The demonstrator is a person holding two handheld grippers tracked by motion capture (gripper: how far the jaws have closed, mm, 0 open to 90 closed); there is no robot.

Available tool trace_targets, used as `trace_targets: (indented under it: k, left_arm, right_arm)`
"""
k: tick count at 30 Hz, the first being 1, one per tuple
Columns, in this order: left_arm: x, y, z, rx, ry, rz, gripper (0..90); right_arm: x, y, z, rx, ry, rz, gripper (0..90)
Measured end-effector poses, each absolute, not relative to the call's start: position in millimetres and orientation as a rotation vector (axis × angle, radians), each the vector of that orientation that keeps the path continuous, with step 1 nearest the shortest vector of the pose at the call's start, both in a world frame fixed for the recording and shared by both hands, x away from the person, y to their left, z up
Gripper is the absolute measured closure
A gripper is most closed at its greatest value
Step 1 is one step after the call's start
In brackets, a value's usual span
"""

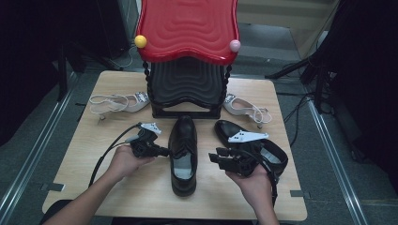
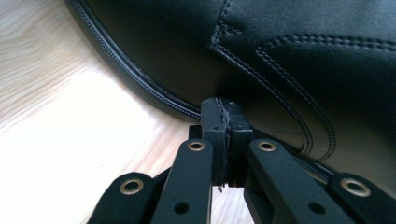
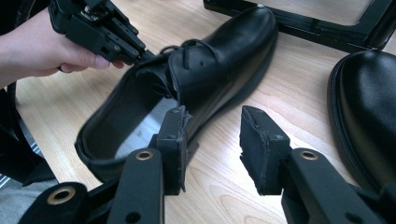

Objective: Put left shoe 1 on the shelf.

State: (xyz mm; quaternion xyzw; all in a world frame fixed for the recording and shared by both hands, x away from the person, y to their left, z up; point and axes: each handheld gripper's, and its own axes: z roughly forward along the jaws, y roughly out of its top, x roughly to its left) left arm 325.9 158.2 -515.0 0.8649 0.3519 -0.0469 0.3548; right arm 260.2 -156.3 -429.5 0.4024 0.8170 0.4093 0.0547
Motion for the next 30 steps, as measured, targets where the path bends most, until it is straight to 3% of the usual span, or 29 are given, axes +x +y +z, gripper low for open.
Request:
trace_targets:
  k: [14, 21, 30]
  left_arm:
    - [319.3, 120.2, -513.2, 2.184, 0.892, -0.152, 88.7]
    - [325.5, 140.0, -486.7, 2.133, 0.874, -0.147, 81.1]
    - [337.2, 161.0, -439.7, 2.140, 0.836, -0.067, 81.8]
  right_arm:
    - [262.1, -140.3, -432.1, 1.264, 2.522, 1.222, 63.9]
    - [254.8, -121.9, -428.6, 1.245, 2.590, 1.196, 65.0]
    - [252.9, -92.0, -440.7, 1.208, 2.680, 1.112, 62.5]
